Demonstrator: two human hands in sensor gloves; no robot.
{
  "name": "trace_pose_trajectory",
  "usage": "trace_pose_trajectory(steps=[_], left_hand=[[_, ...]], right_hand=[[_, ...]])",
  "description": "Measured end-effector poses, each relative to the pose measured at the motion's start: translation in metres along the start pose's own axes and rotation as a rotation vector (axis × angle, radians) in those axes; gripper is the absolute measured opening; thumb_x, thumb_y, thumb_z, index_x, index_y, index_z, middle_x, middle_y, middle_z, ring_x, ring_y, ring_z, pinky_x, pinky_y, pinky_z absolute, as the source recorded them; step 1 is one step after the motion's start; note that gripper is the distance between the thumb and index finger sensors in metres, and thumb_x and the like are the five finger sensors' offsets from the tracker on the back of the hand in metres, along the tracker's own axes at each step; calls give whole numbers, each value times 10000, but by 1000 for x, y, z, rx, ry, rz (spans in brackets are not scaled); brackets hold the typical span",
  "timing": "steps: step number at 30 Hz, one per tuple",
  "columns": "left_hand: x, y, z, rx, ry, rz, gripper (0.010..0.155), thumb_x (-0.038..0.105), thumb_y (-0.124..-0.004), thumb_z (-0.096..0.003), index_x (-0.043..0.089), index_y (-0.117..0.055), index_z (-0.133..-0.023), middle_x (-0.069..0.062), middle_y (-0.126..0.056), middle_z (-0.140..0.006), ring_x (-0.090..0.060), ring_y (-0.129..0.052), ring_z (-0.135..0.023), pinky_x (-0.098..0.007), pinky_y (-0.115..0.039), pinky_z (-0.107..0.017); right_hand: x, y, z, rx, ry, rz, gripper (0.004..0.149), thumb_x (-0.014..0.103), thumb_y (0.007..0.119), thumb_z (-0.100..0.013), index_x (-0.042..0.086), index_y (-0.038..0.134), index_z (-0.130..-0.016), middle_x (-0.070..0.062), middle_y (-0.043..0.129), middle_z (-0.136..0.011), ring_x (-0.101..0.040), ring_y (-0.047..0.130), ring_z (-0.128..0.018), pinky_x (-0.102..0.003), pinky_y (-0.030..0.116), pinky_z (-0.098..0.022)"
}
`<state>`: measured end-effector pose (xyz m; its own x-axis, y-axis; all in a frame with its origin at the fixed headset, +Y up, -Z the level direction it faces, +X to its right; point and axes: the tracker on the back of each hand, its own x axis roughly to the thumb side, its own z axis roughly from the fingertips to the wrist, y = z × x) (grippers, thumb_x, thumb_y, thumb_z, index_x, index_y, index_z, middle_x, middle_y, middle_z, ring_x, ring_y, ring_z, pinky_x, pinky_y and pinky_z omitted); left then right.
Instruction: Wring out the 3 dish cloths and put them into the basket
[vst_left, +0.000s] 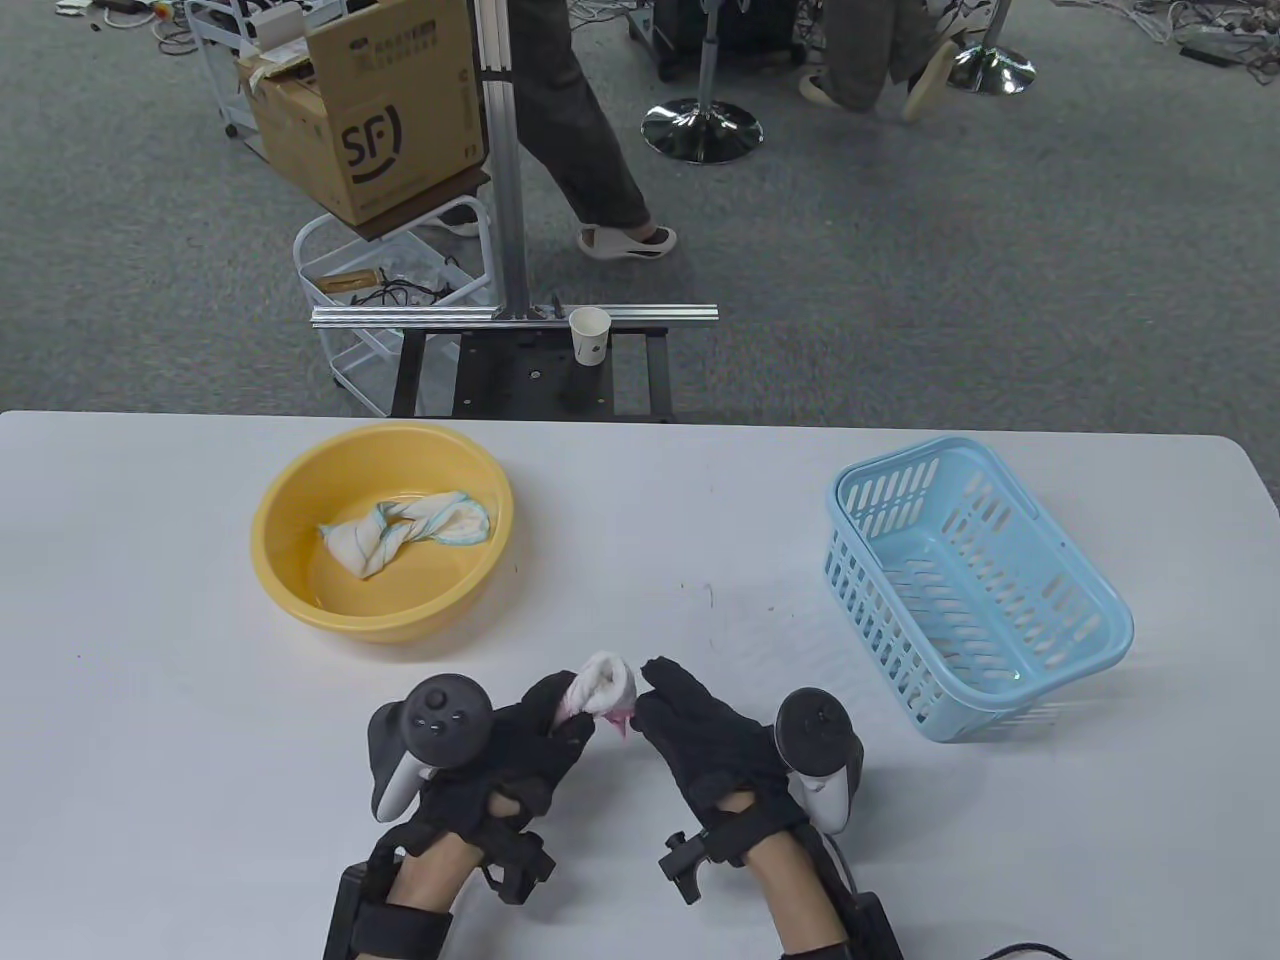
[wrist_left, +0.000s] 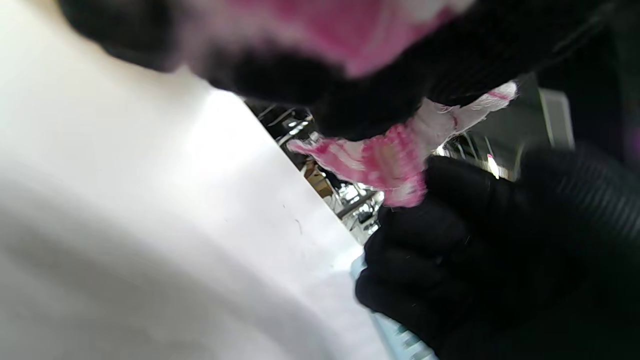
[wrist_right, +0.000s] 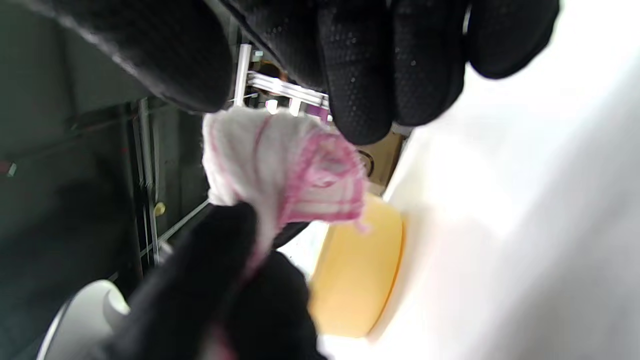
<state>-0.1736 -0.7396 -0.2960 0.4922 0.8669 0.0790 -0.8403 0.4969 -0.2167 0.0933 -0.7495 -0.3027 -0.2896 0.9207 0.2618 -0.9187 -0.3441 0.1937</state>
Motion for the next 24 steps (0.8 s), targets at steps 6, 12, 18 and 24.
trace_pose_trajectory(steps=[6,12,18,24], left_hand=[[-25,2,-3,-111,85,602,656,563,-805,-482,92,-757,-936,111,-1006,-430,-93,-967,-117,-375,-865,-209],[-35,-12,-3,-269,86,1118,656,589,-766,-510,84,-748,-928,128,-1000,-442,-79,-970,-126,-360,-870,-217],[-33,-26,-4,-416,139,1165,660,595,-763,-511,67,-769,-907,126,-1008,-424,-79,-972,-107,-361,-873,-200],[-24,-35,-5,-667,136,989,676,630,-722,-509,62,-816,-864,118,-1023,-393,-85,-974,-79,-361,-877,-175]], right_hand=[[26,13,6,-25,-286,535,718,460,805,-524,209,430,-1083,-201,553,-1090,-502,624,-953,-705,530,-669],[32,23,8,16,-336,817,801,475,785,-536,273,241,-1088,-161,233,-1159,-509,370,-1037,-727,388,-702],[41,35,11,11,-463,952,887,465,782,-534,356,52,-1025,-75,19,-1136,-485,216,-1052,-717,321,-712],[50,34,14,-44,-559,1007,951,447,809,-524,418,-30,-969,-32,-32,-1116,-467,178,-1049,-700,312,-716]])
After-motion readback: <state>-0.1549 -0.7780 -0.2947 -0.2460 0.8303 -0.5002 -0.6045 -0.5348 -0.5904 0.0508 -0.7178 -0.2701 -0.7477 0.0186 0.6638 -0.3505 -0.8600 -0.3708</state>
